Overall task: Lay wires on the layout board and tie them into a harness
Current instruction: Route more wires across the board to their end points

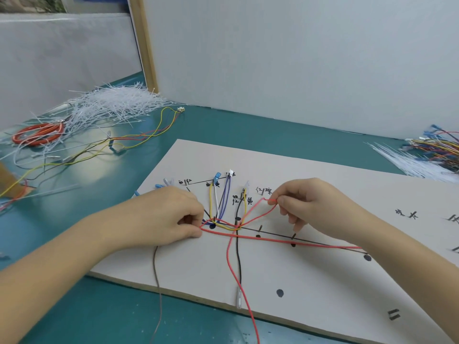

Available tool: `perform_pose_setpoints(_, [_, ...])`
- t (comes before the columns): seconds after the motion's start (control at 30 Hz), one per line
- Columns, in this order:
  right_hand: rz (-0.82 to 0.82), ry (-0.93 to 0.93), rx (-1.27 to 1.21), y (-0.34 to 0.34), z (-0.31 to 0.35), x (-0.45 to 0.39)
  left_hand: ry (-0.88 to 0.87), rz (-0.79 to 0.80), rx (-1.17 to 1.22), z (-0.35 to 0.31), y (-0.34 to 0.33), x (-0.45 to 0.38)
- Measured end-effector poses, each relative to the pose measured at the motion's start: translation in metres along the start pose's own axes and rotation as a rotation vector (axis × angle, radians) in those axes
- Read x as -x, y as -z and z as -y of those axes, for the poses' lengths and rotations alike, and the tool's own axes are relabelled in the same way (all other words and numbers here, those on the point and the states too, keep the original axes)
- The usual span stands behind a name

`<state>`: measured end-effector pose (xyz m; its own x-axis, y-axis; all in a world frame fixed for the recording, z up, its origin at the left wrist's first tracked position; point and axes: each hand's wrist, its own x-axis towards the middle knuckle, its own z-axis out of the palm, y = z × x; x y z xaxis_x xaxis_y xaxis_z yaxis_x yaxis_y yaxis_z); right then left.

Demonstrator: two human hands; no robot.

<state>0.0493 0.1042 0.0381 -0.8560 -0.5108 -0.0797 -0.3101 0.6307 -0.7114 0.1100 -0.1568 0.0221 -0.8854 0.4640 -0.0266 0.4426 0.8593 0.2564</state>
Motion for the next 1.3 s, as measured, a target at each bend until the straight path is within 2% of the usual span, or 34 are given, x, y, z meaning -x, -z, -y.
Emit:
perform_pose_setpoints(0.13, [-0.062,0.034,0.065,0.000,0.005,-0.021,0.030,-0.033,-0.070,-0.004,-0.003,-0.012])
perform_pose_setpoints(0.53, [-0.057,0.129,0.205,-0.019,0.010,-0.053,0.067,-0.074,-0.101,-0.003,-0.007,-0.002])
perform_pose_setpoints(0.87, [-0.119,0.206,0.435,-0.025,0.022,-0.058,0.053,-0.053,0.029,0.005,0.002,0.014])
perform_pose_setpoints(1.03, [0.003,0.281,0.566,-0.025,0.029,-0.056,0.005,-0.119,0.087,0.010,0.001,0.023])
perform_pose_setpoints(1.3, [0.068,0.321,0.694,-0.033,0.040,-0.040,-0.004,-0.123,0.168,0.021,0.001,0.043])
